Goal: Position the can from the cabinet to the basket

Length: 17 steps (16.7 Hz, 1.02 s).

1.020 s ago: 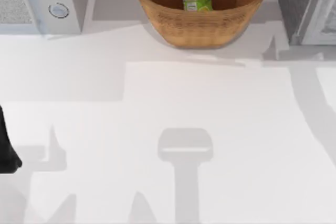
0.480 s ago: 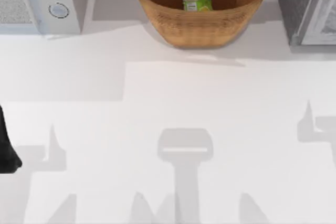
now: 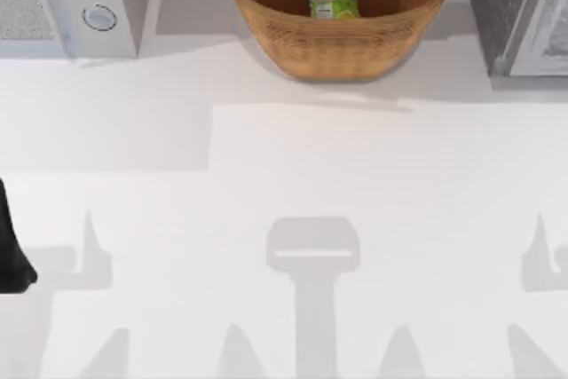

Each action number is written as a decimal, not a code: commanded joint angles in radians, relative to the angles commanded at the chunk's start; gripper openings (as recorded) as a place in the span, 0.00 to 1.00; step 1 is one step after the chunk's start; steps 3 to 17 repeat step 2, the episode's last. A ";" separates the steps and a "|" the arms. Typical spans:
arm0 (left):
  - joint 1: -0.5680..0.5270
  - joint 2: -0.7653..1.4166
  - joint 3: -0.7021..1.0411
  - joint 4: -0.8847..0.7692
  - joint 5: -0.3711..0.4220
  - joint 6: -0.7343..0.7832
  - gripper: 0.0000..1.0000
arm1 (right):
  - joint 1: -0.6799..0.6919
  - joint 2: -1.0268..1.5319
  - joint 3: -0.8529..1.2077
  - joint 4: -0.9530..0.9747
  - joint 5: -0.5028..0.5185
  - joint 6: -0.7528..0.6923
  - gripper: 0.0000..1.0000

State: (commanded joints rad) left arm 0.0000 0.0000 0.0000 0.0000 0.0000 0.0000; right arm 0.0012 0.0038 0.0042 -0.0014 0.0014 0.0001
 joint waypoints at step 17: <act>0.000 0.000 0.000 0.000 0.000 0.000 1.00 | -0.001 -0.004 -0.004 0.001 -0.001 0.000 1.00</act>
